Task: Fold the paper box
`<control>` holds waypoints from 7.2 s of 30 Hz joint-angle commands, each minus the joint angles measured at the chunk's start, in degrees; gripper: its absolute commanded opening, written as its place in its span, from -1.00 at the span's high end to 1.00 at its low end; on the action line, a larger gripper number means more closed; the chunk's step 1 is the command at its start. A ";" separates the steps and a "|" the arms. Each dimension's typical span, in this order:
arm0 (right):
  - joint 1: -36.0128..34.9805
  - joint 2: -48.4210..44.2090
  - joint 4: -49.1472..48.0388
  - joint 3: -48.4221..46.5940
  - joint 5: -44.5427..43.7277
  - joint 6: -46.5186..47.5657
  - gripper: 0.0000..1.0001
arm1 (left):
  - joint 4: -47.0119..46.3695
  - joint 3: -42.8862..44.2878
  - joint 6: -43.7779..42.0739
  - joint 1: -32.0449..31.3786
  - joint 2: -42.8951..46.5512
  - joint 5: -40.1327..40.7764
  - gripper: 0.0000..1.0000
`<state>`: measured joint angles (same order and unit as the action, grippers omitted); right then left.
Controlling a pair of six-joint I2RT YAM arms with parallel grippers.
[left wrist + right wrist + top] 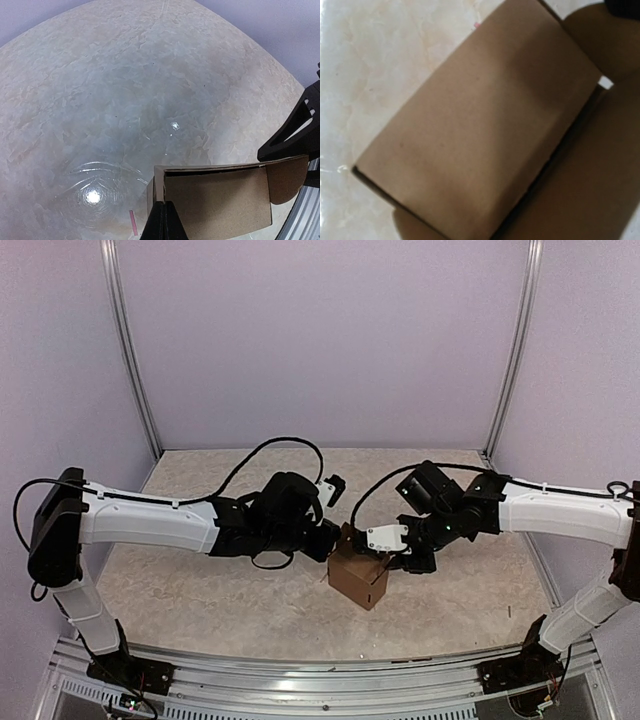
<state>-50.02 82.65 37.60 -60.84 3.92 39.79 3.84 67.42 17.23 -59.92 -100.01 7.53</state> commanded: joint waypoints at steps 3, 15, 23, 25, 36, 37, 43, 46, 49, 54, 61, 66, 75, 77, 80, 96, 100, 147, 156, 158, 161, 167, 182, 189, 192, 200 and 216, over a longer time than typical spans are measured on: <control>-1.67 0.62 -1.34 1.12 -1.92 0.28 0.44 | 11.54 -4.41 1.59 -1.44 -3.15 -1.94 1.00; -1.95 0.66 -1.24 1.48 -2.34 0.59 0.45 | 10.78 -5.46 2.10 -1.82 -3.21 -1.72 1.00; -2.27 -0.17 -1.10 2.17 -2.44 1.41 0.42 | 8.91 -7.21 2.71 -2.25 -3.18 -1.66 1.00; -2.67 0.20 -1.04 2.34 -2.96 1.58 0.43 | 7.97 -7.99 2.87 -2.44 -3.10 -1.37 1.00; -3.07 -2.17 -0.25 3.01 -3.26 2.11 0.41 | 6.16 -9.09 3.23 -2.79 -3.01 -0.16 1.00; -3.10 -2.50 0.19 3.08 -2.99 2.32 0.40 | 6.25 -9.00 3.17 -2.74 -2.87 -0.04 1.00; -3.07 -4.83 1.38 3.63 0.06 2.41 0.26 | 6.29 -8.71 2.40 -2.81 -1.36 1.18 1.00; -3.07 -5.13 0.99 3.41 -0.14 2.01 0.28 | 6.24 -8.34 1.74 -2.75 -0.69 1.54 1.00; -2.98 -5.37 0.59 2.40 -0.07 1.51 0.34 | 7.00 -7.48 1.50 -2.78 -0.80 1.59 1.00; -3.02 -4.00 0.41 0.68 1.76 0.33 0.36 | 6.93 -7.00 1.58 -2.80 -1.51 1.01 1.00; -3.14 -2.93 -1.35 0.14 -0.69 -1.35 0.47 | 7.15 -6.52 1.68 -2.80 -1.98 0.84 1.00; -3.07 -2.76 -2.94 0.86 -3.57 -2.40 0.51 | 7.03 -6.13 1.49 -2.82 -2.20 0.78 1.00; -3.07 -1.73 -4.37 1.12 -2.54 -4.96 0.53 | 7.16 -5.45 1.46 -2.92 -2.82 0.41 1.00; -3.10 -1.67 -4.48 1.00 -1.93 -5.40 0.53 | 7.15 -5.37 1.59 -2.92 -2.90 0.31 1.00; -3.08 -1.19 -4.80 1.00 -1.93 -5.84 0.53 | 7.24 -5.28 1.59 -3.09 -2.91 0.38 1.00; -3.16 -1.53 -2.78 1.28 2.36 -4.33 0.52 | 7.54 -5.43 1.62 -3.09 -2.69 0.27 1.00; -4.50 -2.40 -3.81 1.97 -3.15 -2.73 0.54 | 6.77 -6.18 1.68 -3.10 -2.59 0.36 1.00; -7.42 -7.88 -6.39 3.72 -5.90 -1.09 0.46 | 1.05 -9.10 5.91 -4.27 10.05 8.48 -0.06; -7.51 -7.56 -6.15 3.23 -5.53 -1.75 0.49 | -7.45 -18.50 11.89 -5.46 12.74 5.33 -0.09; -7.65 -7.47 -6.13 3.01 -6.04 -1.62 0.50 | -9.88 -19.11 12.12 -5.48 11.95 3.30 -0.08; -7.92 -6.96 -6.05 2.39 -6.57 -1.71 0.51 | -11.79 -18.49 12.16 -5.80 9.08 1.60 -0.06; -8.24 -5.51 -6.35 1.82 -7.97 -2.37 0.54 | -15.76 -17.49 12.02 -6.43 4.94 -0.38 0.08; -10.05 -4.70 -6.98 1.95 -12.51 -2.65 0.59 | -13.46 -17.37 10.83 -6.63 5.22 0.62 0.32; -8.27 -7.55 -6.59 2.97 -9.37 -2.25 0.55 | -10.65 -21.96 -13.31 -7.98 19.97 -0.41 0.00; -7.42 -8.16 -6.74 3.37 -6.65 -2.52 0.54 | -15.08 -22.60 -27.40 -7.95 22.94 -0.66 -0.09; -4.76 -9.78 -8.53 5.38 -4.17 -3.06 0.55 | -12.82 -15.20 -56.51 -5.33 16.08 -4.97 -0.16; 0.39 -13.05 -10.09 8.34 5.00 -5.57 0.52 | -6.49 -4.37 -71.67 -2.44 4.81 -9.46 0.04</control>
<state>-50.78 70.67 28.51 -53.56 5.56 35.94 -7.42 59.46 -49.32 -62.46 -91.81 -0.73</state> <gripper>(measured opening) 0.233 0.498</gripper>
